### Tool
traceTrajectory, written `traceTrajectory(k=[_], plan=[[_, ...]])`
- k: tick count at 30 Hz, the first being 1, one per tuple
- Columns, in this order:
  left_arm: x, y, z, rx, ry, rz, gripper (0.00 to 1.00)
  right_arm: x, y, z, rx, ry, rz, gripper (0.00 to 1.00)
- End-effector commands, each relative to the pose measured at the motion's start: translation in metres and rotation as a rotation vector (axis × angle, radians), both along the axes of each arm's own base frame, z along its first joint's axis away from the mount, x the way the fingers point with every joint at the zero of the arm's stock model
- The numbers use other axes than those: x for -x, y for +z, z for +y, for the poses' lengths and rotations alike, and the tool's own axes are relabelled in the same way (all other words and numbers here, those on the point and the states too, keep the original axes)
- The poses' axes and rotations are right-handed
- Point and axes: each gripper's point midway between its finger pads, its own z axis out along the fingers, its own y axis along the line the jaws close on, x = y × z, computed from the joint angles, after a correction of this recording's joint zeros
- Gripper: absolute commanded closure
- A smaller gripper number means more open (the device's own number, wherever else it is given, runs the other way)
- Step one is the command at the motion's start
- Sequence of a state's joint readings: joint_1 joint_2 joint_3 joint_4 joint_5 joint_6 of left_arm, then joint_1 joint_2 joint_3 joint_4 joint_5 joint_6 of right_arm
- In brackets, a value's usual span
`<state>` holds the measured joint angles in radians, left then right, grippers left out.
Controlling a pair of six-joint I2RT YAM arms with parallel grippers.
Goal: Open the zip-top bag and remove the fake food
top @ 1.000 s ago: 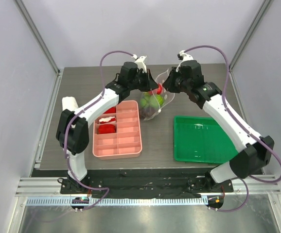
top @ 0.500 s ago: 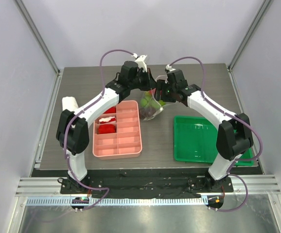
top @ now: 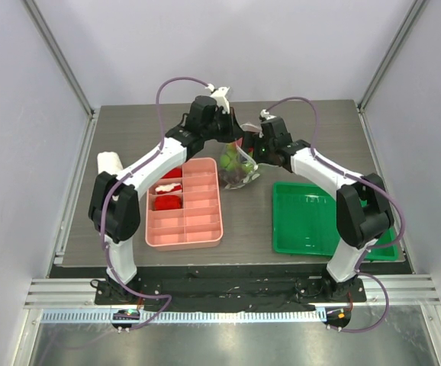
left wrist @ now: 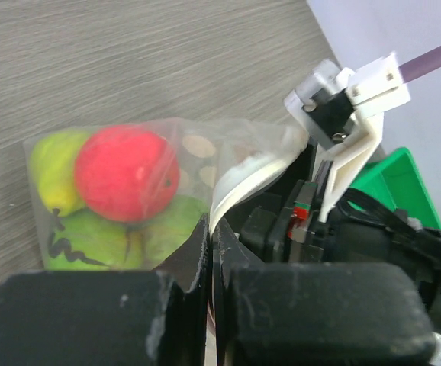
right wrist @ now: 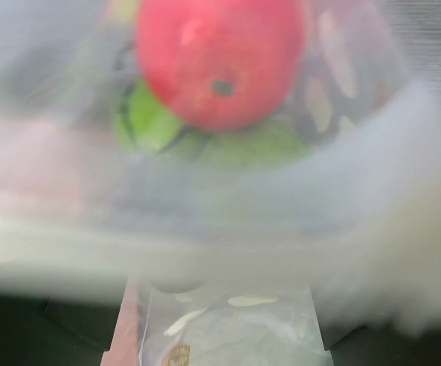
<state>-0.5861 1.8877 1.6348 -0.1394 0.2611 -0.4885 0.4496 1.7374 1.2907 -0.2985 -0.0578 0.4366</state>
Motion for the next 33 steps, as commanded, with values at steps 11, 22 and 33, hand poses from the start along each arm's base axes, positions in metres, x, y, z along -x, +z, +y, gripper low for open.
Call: traceTrajectory(k=[11,22,33], plan=[[0.015,-0.017,-0.038,-0.018,-0.093,0.007,1.00,-0.032,-0.068,-0.010,0.107,-0.110,-0.042,0.18],[0.008,-0.026,-0.029,-0.084,-0.060,-0.003,1.00,0.001,0.042,-0.024,0.025,-0.120,-0.172,0.70],[0.008,-0.030,-0.030,-0.075,-0.069,0.009,1.00,0.038,0.094,-0.047,-0.081,-0.135,-0.256,0.67]])
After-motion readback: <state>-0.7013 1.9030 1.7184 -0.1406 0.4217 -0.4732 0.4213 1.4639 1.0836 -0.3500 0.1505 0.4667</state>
